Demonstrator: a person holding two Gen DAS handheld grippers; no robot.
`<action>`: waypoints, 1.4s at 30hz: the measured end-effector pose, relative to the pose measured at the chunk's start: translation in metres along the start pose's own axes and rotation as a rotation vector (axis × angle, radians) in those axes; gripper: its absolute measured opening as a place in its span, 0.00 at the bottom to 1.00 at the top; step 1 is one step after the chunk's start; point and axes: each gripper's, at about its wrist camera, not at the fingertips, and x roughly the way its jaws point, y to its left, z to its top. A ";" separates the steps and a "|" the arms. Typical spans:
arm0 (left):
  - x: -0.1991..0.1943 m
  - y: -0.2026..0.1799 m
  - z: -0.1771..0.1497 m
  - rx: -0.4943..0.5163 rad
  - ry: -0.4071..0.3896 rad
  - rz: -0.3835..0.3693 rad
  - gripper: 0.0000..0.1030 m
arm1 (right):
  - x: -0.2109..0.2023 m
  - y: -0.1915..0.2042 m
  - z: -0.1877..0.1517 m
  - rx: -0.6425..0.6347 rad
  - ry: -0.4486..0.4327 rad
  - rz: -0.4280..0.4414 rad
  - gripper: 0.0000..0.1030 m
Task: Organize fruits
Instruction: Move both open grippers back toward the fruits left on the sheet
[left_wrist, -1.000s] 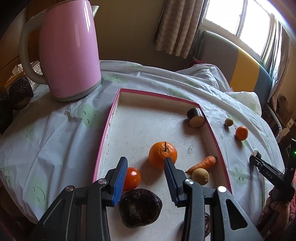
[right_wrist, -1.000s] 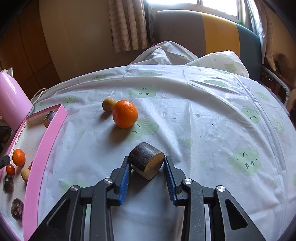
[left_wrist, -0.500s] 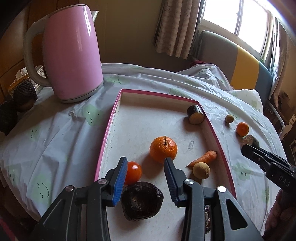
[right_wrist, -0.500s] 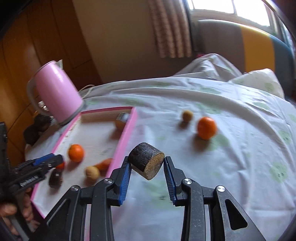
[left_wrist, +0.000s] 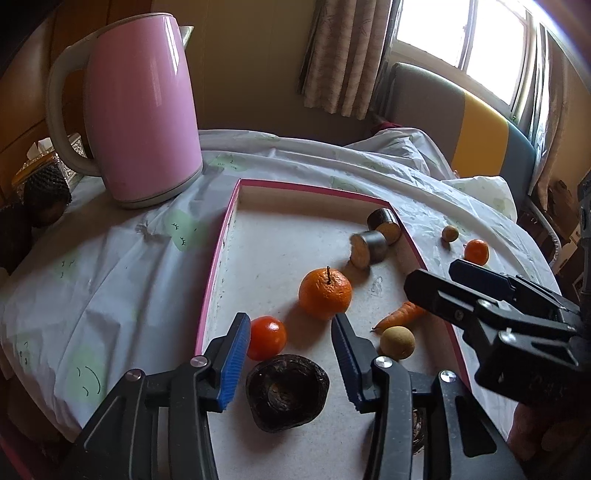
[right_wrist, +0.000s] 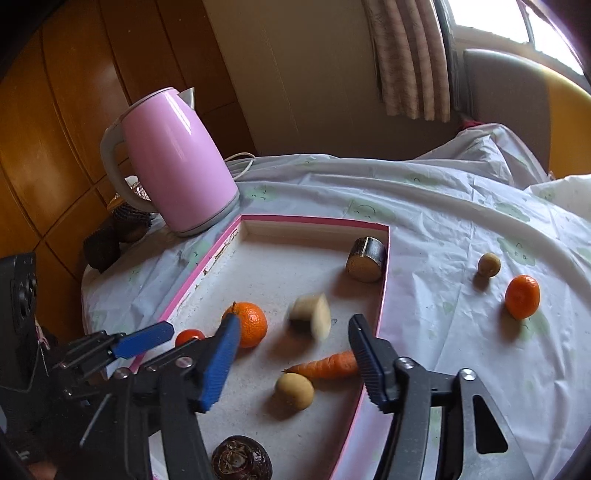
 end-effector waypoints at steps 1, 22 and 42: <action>-0.001 -0.001 0.000 0.003 -0.004 0.000 0.45 | -0.004 0.001 -0.003 -0.013 -0.014 -0.011 0.71; -0.013 -0.038 0.001 0.106 -0.042 -0.030 0.57 | -0.061 -0.081 -0.044 0.186 -0.086 -0.336 1.00; -0.005 -0.083 0.003 0.193 -0.018 -0.121 0.58 | -0.060 -0.141 -0.047 0.293 -0.046 -0.345 0.96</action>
